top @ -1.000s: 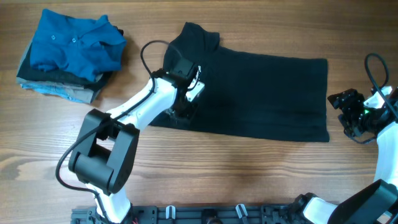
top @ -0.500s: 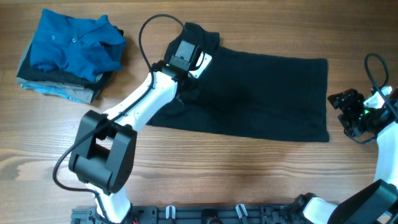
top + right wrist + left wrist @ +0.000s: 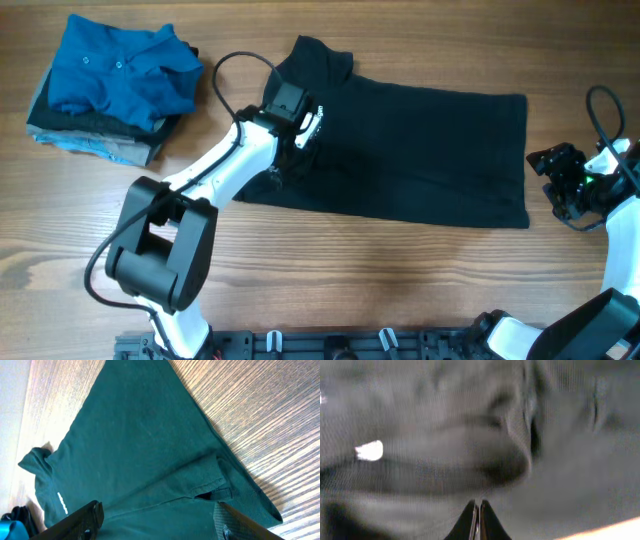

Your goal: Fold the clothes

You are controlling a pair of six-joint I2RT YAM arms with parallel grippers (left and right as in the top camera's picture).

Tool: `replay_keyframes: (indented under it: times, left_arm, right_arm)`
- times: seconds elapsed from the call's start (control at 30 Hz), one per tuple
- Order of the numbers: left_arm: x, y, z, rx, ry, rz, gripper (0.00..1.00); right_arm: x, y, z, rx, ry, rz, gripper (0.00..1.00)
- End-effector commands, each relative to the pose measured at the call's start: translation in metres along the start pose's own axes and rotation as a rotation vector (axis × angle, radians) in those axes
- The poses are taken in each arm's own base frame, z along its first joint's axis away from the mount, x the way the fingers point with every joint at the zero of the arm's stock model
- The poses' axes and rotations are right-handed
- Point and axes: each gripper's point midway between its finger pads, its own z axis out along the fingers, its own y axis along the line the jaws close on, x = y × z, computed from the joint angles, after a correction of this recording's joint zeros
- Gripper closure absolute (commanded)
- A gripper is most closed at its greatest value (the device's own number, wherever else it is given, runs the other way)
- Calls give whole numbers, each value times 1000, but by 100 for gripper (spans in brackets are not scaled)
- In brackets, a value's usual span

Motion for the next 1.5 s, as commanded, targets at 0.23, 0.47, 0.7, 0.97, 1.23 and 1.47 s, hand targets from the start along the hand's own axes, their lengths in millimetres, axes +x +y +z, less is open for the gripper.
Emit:
replay_keyframes:
  times: [0.23,0.47,0.7,0.97,1.23,1.47]
  left_arm:
    - [-125,-6,-19,95,-493,-119,96]
    - [-82,-4,-59,47,-214,-73,96]
    - [-7,11,-20,25,38,-170,96]
    - [-37,30,24,29,-201,-186,96]
    - [-106,30,-12,75,-456,-186,96]
    - [-68,35,-52,57,-317,-220,94]
  right_arm:
    - [-4,7,-5,-25,-13,-27,28]
    - [-5,7,-5,-20,-15,-31,28]
    - [-5,7,-4,-21,-15,-31,28]
    - [-5,7,-4,-21,-14,-30,29]
    - [-5,7,-5,-21,-15,-30,30]
    - [-6,-3,-5,35,-26,-29,30]
